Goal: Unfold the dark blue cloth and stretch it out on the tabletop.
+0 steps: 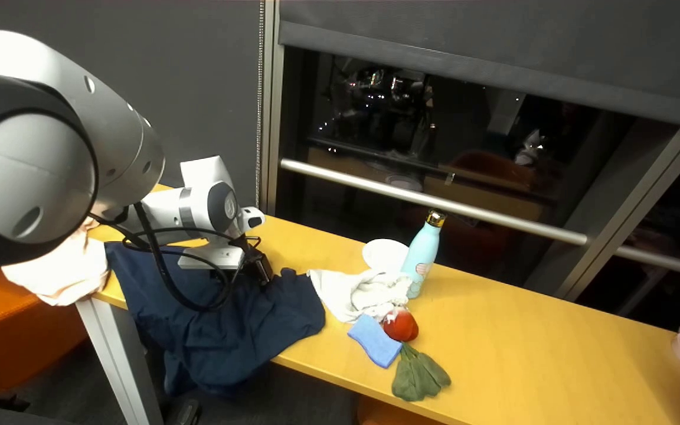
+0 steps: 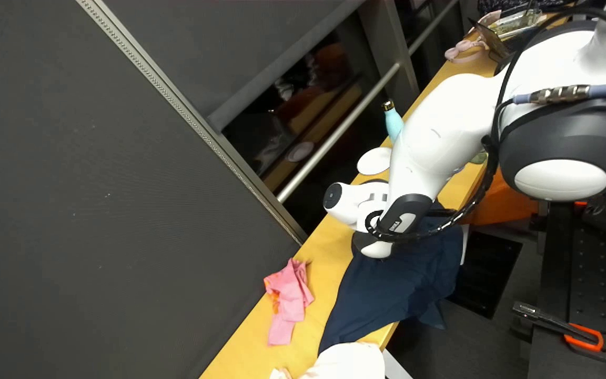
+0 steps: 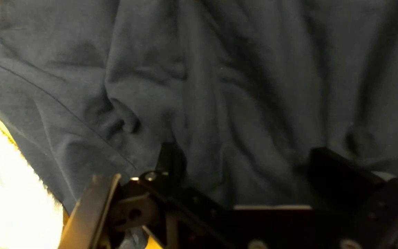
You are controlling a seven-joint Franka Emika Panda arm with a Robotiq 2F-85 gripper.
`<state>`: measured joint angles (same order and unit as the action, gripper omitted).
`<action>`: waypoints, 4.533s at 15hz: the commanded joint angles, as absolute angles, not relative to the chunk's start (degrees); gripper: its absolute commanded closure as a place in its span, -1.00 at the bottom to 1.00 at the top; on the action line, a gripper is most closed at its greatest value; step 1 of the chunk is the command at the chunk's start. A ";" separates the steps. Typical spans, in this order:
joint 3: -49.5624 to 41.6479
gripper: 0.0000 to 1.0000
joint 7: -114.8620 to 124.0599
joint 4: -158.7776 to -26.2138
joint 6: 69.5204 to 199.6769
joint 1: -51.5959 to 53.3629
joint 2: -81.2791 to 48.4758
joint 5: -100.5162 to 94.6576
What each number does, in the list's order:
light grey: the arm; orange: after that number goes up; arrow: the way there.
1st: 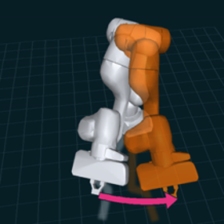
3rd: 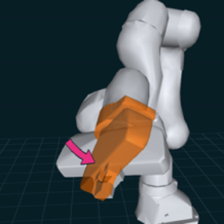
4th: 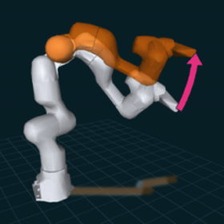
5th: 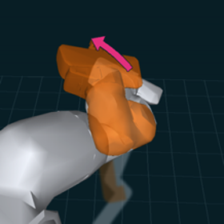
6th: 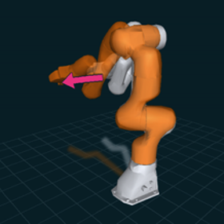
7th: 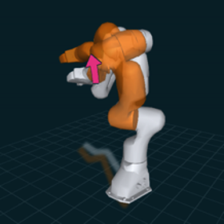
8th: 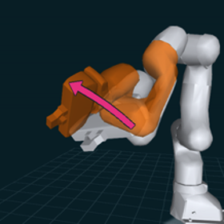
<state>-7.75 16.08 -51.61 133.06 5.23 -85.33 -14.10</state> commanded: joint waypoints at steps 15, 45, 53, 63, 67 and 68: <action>-19.55 -1.00 25.96 -52.06 135.29 4.41 -85.05 -17.06; 21.02 -1.00 -34.41 -79.25 152.36 -14.33 -72.44 -6.87; 16.97 -1.00 -44.27 -74.15 140.67 -11.44 -75.21 -6.84; 7.24 -1.00 -39.36 -60.19 133.98 -1.19 -78.98 -8.82; 4.52 -1.00 -37.33 -56.25 134.12 0.49 -82.03 -9.81; 4.08 -1.00 -36.67 -55.25 134.37 0.78 -82.89 -9.89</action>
